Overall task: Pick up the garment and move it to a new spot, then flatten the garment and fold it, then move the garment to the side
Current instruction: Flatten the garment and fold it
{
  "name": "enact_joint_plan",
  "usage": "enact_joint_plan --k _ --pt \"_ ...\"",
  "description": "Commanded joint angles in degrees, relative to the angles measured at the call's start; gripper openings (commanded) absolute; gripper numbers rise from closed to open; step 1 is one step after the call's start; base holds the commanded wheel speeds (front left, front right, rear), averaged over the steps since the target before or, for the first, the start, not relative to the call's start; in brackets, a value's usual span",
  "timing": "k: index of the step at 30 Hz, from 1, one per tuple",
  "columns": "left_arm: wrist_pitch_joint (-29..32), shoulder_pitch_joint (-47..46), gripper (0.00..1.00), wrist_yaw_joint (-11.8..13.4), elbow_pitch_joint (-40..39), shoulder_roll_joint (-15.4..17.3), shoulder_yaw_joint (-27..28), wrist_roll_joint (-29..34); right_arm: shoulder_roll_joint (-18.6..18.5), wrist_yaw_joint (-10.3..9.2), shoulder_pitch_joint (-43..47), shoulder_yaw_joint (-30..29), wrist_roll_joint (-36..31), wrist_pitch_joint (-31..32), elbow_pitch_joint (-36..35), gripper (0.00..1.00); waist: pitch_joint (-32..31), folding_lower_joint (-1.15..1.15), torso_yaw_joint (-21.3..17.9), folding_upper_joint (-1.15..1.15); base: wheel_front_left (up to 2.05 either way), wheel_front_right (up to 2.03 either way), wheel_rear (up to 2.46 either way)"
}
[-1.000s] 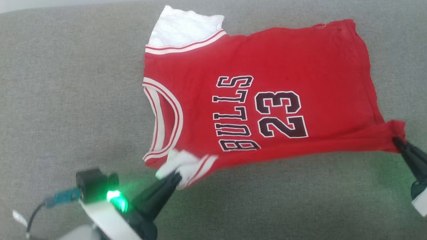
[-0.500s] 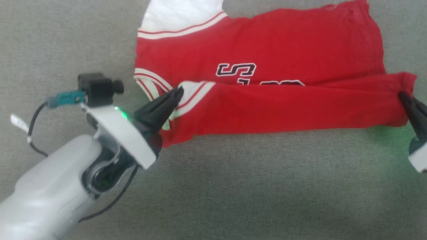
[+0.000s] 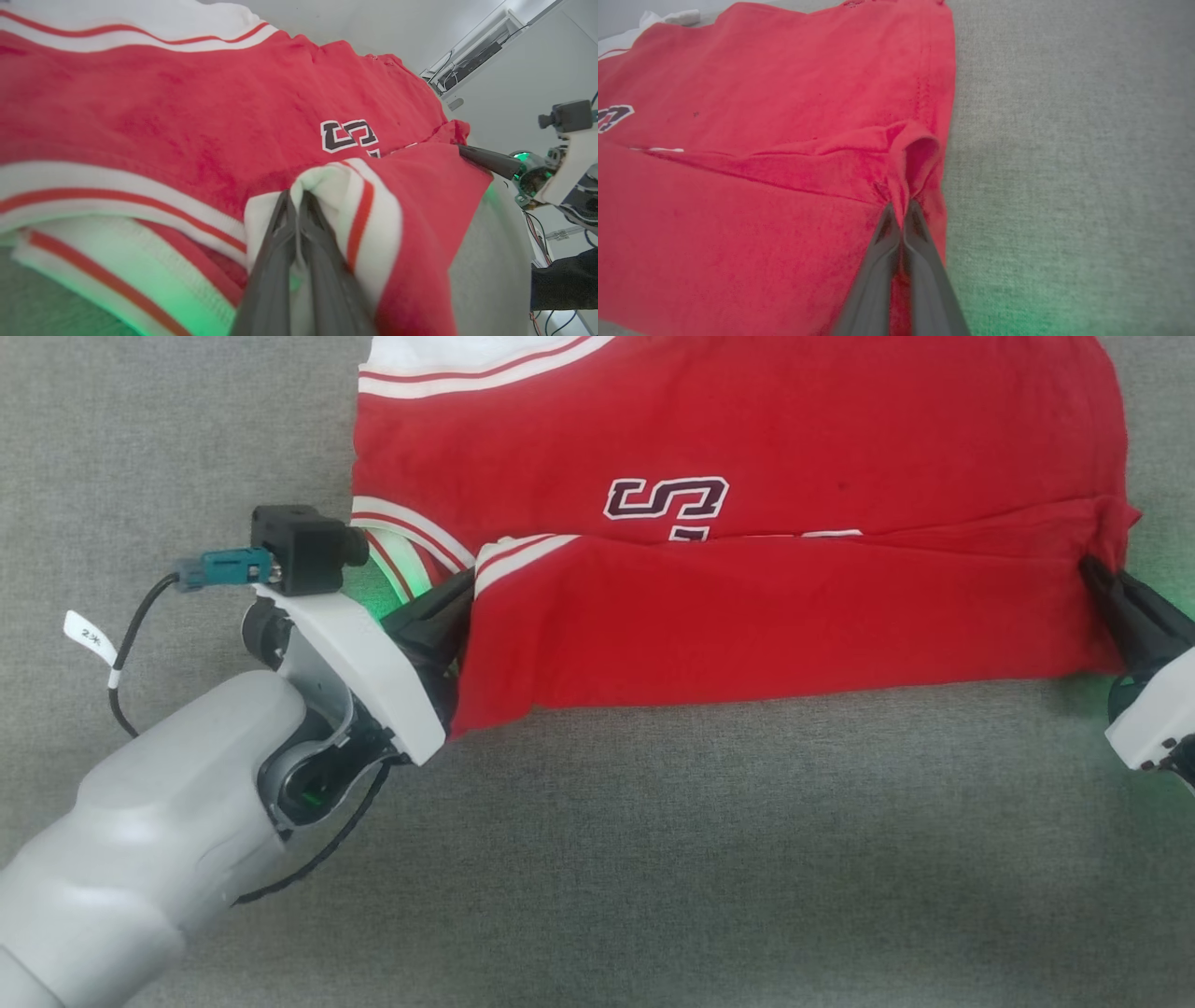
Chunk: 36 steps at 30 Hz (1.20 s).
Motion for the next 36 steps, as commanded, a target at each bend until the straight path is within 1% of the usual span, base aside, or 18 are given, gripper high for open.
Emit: enact_joint_plan --k 1,2,3,5,6,7,8,9,10,14,19,21,23,24,27,31,34,36 --pt "-0.35 -0.29 0.0 0.16 1.93 0.05 -1.35 -0.13 -0.04 -0.1 -0.67 1.06 0.05 -0.52 1.03 0.0 0.1 0.0 0.16 -0.01 0.0 0.0 0.0" --pt "-0.54 -0.72 0.03 0.16 2.64 0.02 -2.06 -0.14 -0.1 -0.1 -0.85 1.44 0.1 -0.85 1.5 0.0 0.07 0.0 0.18 -0.01 0.0 0.0 0.0" --pt "-0.77 -1.07 0.26 0.16 3.22 -0.04 -2.74 -0.09 -0.17 -0.1 -1.04 1.86 0.13 -1.17 2.0 0.0 -0.06 0.0 0.22 -0.01 0.0 0.0 0.0" --pt "-1.14 -1.91 0.56 0.16 4.27 0.08 -4.1 0.12 -0.29 -0.1 -1.48 2.88 0.01 -2.09 2.46 0.02 -0.65 0.0 0.19 -0.01 0.0 0.0 0.0" --pt "-1.4 -2.28 0.79 0.16 4.37 0.19 -4.76 0.08 -0.37 -0.1 -1.56 3.18 -0.02 -2.57 2.57 0.24 -1.13 0.0 0.18 -0.01 0.0 0.0 0.0" --pt "-1.65 -2.84 0.98 0.16 4.5 0.49 -5.24 0.05 -0.42 -0.1 -1.6 3.43 0.06 -3.14 2.68 0.43 -1.67 0.0 0.15 -0.01 0.0 0.0 0.0" --pt "-1.96 -3.39 1.0 0.16 4.63 0.89 -5.59 0.02 -0.4 -0.1 -1.63 3.46 0.19 -3.85 2.73 0.82 -2.33 0.0 0.13 -0.01 0.0 0.0 0.0" --pt "-1.96 -3.39 1.0 0.16 4.63 0.89 -5.59 0.02 -0.4 -0.1 -1.63 3.46 0.19 -3.85 2.73 0.82 -2.33 0.0 0.13 -0.01 0.0 0.0 0.0" --pt "-2.27 -3.88 1.0 0.16 4.73 1.26 -6.04 0.21 -0.42 -0.1 -1.51 3.47 0.29 -4.37 2.79 1.0 -3.07 0.0 0.11 -0.01 0.0 0.0 0.0" --pt "-2.09 -5.13 1.0 0.14 4.52 3.09 -7.66 1.08 -0.64 -0.1 -0.02 3.39 0.18 -6.03 2.52 1.0 -6.77 0.0 0.23 -0.01 0.0 0.0 0.0" --pt "2.07 -6.48 1.0 0.15 1.64 6.05 -9.5 2.88 -0.76 -0.1 2.56 2.4 0.17 -6.47 1.56 1.0 -11.41 0.0 0.75 -0.01 0.0 0.0 0.0" --pt "5.3 -6.41 1.0 0.15 -0.04 6.65 -9.98 3.06 -0.68 -0.1 3.59 1.95 0.13 -6.25 1.27 1.0 -12.91 0.0 0.96 -0.01 0.0 0.0 0.0" --pt "10.34 -6.06 1.0 0.15 -2.07 7.64 -10.16 2.15 -0.39 -0.1 4.47 1.48 -0.07 -6.02 0.9 1.0 -14.0 0.0 1.08 -0.01 0.0 0.0 0.0" --pt "16.5 -5.54 1.0 0.15 -4.31 8.91 -10.31 1.74 -0.13 -0.1 5.12 0.82 -0.28 -5.6 0.33 1.0 -14.69 0.0 1.08 -0.01 0.0 0.0 0.0" --pt "24.06 -4.47 1.0 0.16 -7.17 10.19 -10.41 1.82 0.32 -0.1 5.8 0.21 -0.51 -5.14 -0.53 1.0 -15.04 0.0 0.92 -0.01 0.0 0.0 0.0" --pt "27.66 -3.26 1.0 1.52 -9.29 10.65 -10.4 1.22 0.92 -0.1 6.45 -0.55 -0.74 -4.84 -1.61 1.0 -14.41 0.0 0.22 -0.01 0.0 0.0 0.0" --pt "28.9 -2.07 1.0 2.86 -8.55 10.34 -10.43 1.42 1.33 -0.1 6.35 -0.78 -1.0 -4.71 -2.46 1.0 -13.43 0.0 -0.61 -0.01 0.0 0.0 0.0" --pt "29.32 -1.52 1.0 3.41 -7.21 9.55 -10.06 -0.34 1.38 -0.1 6.16 -0.99 -1.12 -4.57 -2.75 1.0 -12.82 0.0 -1.19 -0.01 0.0 0.0 0.0"
